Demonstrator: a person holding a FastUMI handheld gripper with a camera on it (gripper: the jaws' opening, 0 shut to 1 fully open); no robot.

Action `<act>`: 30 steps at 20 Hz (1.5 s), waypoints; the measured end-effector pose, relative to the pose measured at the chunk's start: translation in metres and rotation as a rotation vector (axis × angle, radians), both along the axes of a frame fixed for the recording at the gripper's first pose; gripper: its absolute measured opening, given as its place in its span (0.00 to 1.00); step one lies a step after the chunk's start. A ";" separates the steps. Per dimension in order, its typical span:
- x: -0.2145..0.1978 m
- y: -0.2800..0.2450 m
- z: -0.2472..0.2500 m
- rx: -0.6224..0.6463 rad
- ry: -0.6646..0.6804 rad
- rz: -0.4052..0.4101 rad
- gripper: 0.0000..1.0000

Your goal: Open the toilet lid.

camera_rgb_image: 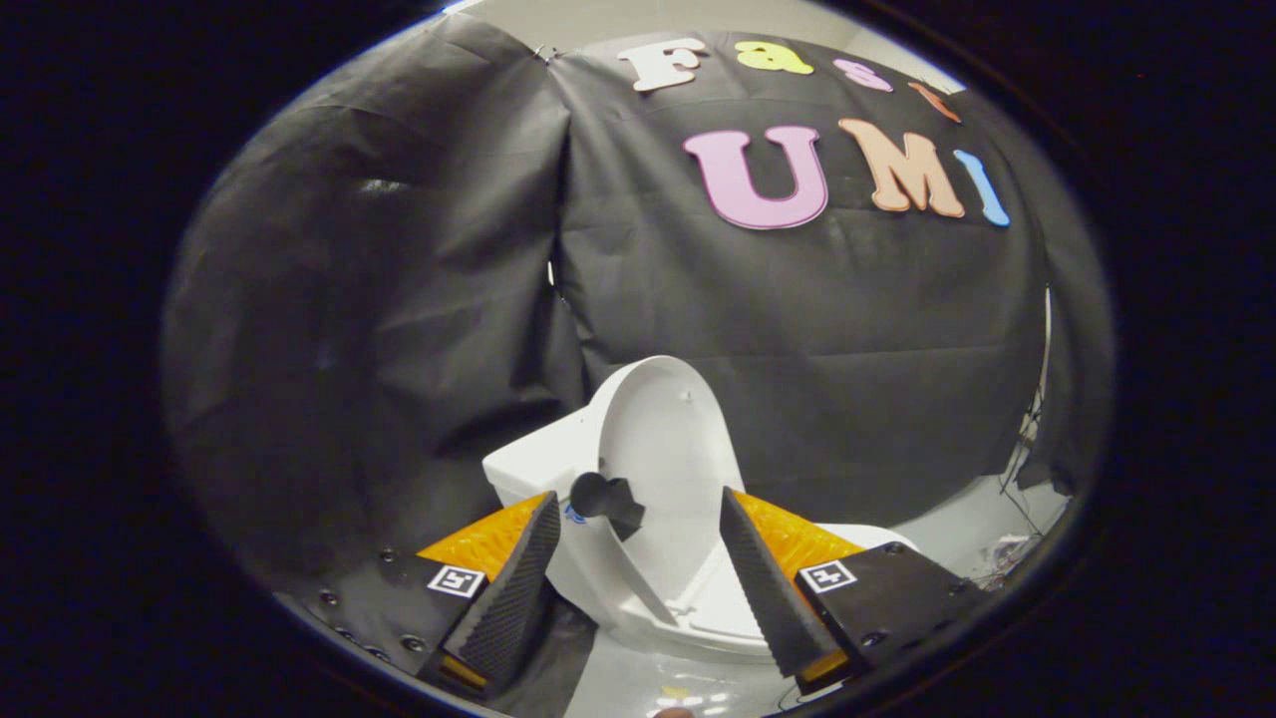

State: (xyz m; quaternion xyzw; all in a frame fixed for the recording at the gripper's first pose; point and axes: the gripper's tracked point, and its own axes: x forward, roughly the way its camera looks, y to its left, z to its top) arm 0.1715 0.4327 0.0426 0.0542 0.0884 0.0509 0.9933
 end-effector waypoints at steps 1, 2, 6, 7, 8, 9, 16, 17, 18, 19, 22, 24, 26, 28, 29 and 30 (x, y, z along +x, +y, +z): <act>-0.006 -0.011 0.002 -0.001 -0.005 -0.012 0.99; -0.012 -0.021 0.004 -0.001 -0.010 -0.021 0.99; -0.031 -0.069 0.001 -0.008 -0.003 -0.074 0.99; -0.034 -0.080 0.001 -0.017 -0.008 -0.085 0.99; -0.039 -0.094 0.001 -0.033 -0.015 -0.104 0.99; -0.044 -0.108 0.002 -0.049 -0.018 -0.125 0.99; -0.078 -0.169 0.012 -0.118 -0.110 -0.164 0.99; -0.083 -0.176 0.015 -0.122 -0.130 -0.163 0.99; -0.087 -0.183 0.018 -0.123 -0.150 -0.162 0.99; -0.092 -0.189 0.022 -0.116 -0.167 -0.155 0.99; -0.101 -0.210 0.029 -0.095 -0.211 -0.144 0.99; -0.105 -0.232 0.026 -0.101 -0.208 -0.144 0.98; -0.107 -0.260 0.022 -0.105 -0.205 -0.168 0.99; -0.108 -0.275 0.021 -0.074 -0.217 -0.172 0.99; -0.109 -0.282 0.021 -0.072 -0.222 -0.176 0.98; -0.110 -0.290 0.020 -0.077 -0.226 -0.186 0.98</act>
